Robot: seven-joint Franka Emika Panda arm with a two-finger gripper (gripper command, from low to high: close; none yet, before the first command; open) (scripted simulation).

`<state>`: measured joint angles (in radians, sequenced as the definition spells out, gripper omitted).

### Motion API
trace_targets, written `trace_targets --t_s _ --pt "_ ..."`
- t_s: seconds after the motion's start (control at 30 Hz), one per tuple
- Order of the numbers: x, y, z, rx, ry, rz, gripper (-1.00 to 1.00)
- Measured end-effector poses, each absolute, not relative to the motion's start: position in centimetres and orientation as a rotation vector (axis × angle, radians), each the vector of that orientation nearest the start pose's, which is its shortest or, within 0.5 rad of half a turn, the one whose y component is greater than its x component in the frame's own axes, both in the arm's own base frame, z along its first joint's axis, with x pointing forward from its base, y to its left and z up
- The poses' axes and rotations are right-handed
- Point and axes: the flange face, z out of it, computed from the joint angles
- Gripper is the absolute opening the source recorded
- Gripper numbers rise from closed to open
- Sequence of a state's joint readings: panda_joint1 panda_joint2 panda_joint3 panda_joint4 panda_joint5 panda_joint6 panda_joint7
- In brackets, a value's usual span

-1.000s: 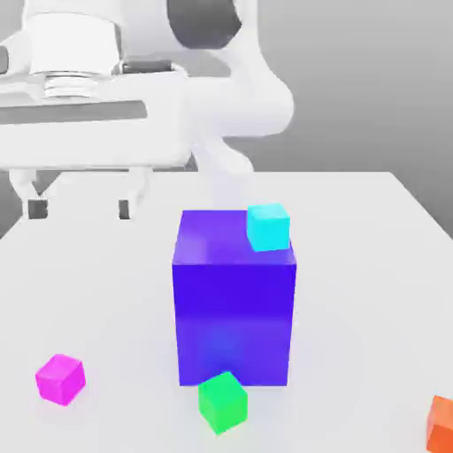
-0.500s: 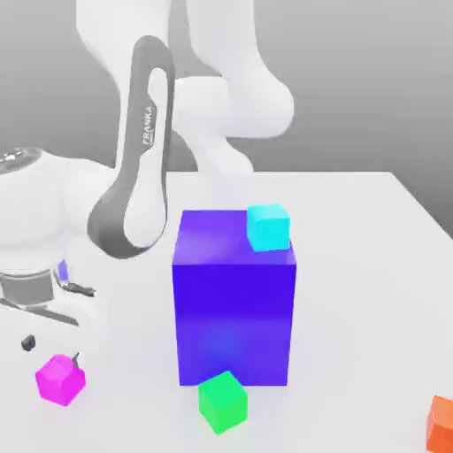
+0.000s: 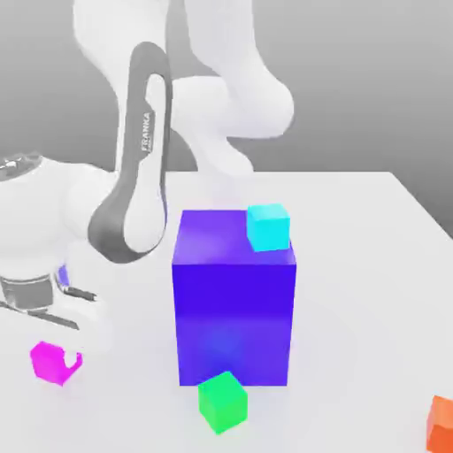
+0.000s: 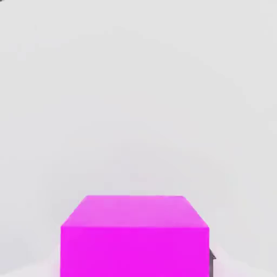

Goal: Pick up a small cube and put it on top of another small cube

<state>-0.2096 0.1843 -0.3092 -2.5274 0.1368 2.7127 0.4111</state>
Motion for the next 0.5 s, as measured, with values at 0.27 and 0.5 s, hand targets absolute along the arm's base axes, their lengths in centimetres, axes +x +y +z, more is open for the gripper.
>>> trace_targets --t_s 0.27,0.5 --pt "42.2 -18.8 31.5 -3.080 0.697 -0.117 -1.00" --pt "41.5 -15.8 38.3 -3.187 -0.075 -0.172 -1.00"
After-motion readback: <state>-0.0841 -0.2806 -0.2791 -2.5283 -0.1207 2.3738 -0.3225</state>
